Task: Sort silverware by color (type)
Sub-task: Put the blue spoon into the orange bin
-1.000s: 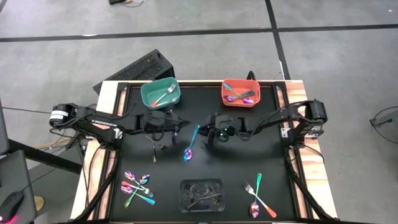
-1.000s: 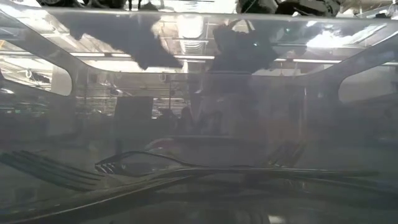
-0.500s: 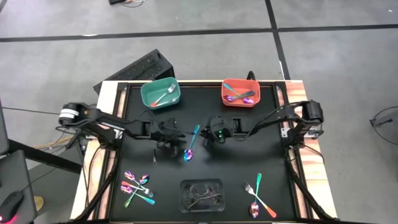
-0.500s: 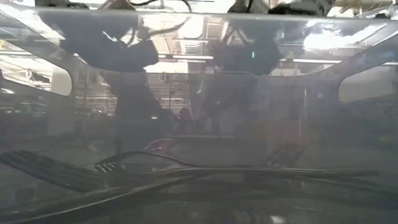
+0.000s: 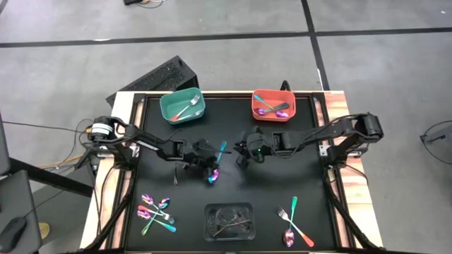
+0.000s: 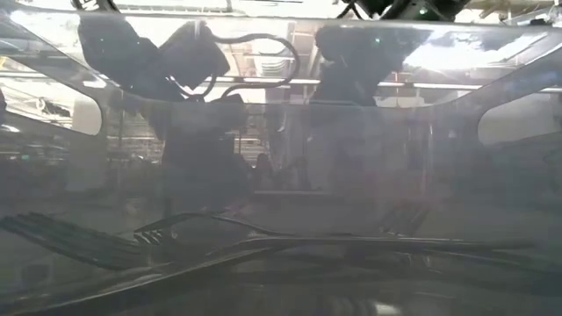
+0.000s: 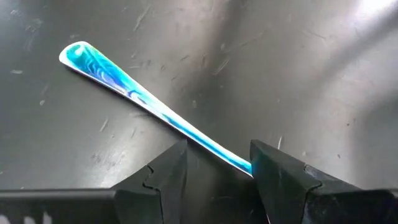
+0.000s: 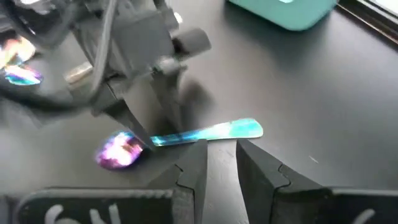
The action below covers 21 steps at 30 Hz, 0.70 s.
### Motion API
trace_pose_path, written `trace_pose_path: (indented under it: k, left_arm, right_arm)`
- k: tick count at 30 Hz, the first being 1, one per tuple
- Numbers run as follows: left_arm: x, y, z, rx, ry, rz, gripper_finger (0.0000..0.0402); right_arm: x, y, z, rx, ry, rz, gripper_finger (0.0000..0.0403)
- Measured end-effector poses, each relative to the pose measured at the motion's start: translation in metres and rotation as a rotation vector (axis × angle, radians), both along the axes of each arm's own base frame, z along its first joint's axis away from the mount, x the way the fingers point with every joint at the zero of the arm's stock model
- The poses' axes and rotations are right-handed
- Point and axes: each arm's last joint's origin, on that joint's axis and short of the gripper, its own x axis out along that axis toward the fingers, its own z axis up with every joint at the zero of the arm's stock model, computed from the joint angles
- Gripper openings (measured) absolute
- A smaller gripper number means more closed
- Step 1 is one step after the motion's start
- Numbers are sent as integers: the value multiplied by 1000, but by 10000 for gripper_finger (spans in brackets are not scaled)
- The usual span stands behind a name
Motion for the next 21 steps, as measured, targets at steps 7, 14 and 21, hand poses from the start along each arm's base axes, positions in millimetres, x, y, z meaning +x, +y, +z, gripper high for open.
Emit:
trace_pose_path:
  k: [7,14,21]
  left_arm:
    - [-1,1,-5,82,36,4,128]
    - [2,1,-15,128,61,-92,24]
    - [6,-4,-11,218,-13,-293,6]
  right_arm:
    - [0,0,-3,-2,13,-19,103]
    - [0,1,-6,19,21,-33,103]
    - [3,8,-13,-59,73,120,103]
